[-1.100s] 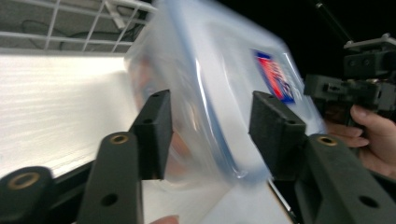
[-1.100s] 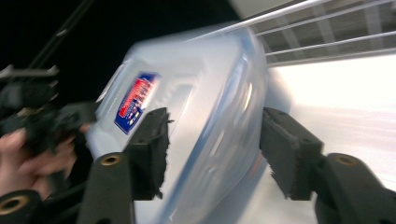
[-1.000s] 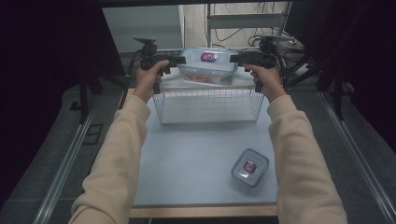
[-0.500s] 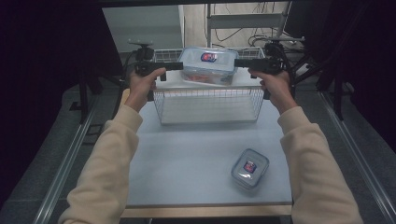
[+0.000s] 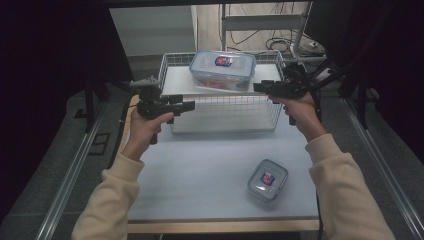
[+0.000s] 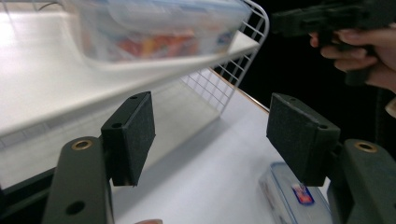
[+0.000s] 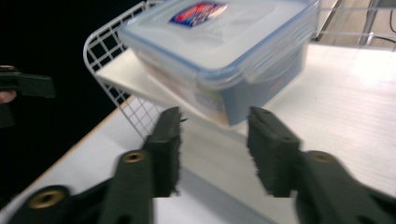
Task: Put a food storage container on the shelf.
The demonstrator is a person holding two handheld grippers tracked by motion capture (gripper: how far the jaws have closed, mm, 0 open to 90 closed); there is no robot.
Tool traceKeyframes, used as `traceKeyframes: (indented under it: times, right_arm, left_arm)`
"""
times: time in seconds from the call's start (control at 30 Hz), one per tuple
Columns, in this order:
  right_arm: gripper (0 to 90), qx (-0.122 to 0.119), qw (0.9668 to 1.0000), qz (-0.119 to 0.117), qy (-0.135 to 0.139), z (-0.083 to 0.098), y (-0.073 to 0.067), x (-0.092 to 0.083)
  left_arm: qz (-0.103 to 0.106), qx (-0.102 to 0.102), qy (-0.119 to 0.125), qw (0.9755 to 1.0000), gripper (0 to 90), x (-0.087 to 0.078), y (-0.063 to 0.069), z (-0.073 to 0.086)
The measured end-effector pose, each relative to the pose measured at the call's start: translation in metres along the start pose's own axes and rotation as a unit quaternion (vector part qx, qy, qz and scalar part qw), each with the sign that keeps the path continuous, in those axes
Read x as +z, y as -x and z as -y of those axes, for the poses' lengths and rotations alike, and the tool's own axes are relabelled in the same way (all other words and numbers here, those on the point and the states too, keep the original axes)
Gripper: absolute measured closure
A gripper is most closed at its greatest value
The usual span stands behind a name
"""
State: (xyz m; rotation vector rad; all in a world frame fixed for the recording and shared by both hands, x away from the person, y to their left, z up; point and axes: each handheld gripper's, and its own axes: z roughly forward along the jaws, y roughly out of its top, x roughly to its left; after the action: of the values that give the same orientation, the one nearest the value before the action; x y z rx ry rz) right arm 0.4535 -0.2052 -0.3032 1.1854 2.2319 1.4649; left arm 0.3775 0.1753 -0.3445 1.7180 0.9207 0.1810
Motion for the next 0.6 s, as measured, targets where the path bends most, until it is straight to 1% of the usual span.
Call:
traceKeyframes:
  times: [0.03, 0.1, 0.13, 0.2, 0.27, 0.33, 0.37, 0.43, 0.53, 0.6]
  right_arm:
    - [64.6, -0.007, 1.0, 0.001, -0.003, 0.002, -0.002, 0.001]
    - [71.9, -0.015, 0.9998, 0.002, -0.009, 0.004, -0.004, 0.004]
    - [75.6, -0.023, 0.9996, 0.006, -0.012, 0.006, -0.006, 0.007]
    - [82.4, -0.032, 0.9993, 0.011, -0.014, 0.008, -0.009, 0.01]
    - [87.9, -0.046, 0.9986, 0.016, -0.018, 0.009, -0.013, 0.016]
    - [89.1, -0.052, 0.9983, 0.017, -0.022, 0.01, -0.015, 0.021]
    - [89.1, -0.052, 0.9983, 0.017, -0.022, 0.01, -0.015, 0.021]
    - [89.2, -0.058, 0.9977, 0.02, -0.03, 0.009, -0.02, 0.029]
    - [89.2, -0.061, 0.9974, 0.019, -0.034, 0.006, -0.025, 0.041]
    - [89.3, -0.064, 0.997, 0.021, -0.037, 0.005, -0.028, 0.048]
  left_arm:
    - [0.002, 0.001, -0.004, 1.0, 32.6, 0.0, 0.002, 0.004]
    - [0.0, 0.003, -0.011, 0.9999, 32.4, 0.003, 0.004, 0.016]
    - [0.005, -0.001, -0.016, 0.9999, 32.3, 0.004, 0.005, 0.021]
    - [0.009, -0.006, -0.017, 0.9998, 32.2, 0.005, 0.005, 0.031]
    - [0.008, -0.004, -0.021, 0.9997, 32.2, 0.007, 0.004, 0.041]
    - [0.012, -0.01, -0.025, 0.9996, 32.1, 0.009, 0.001, 0.05]
    - [0.012, -0.01, -0.025, 0.9996, 32.1, 0.009, 0.001, 0.05]
    - [0.012, -0.018, -0.029, 0.9993, 32.1, 0.012, -0.003, 0.061]
    - [0.008, -0.018, -0.037, 0.9991, 32.2, 0.014, -0.004, 0.064]
    - [0.012, -0.018, -0.038, 0.999, 32.3, 0.014, -0.003, 0.066]
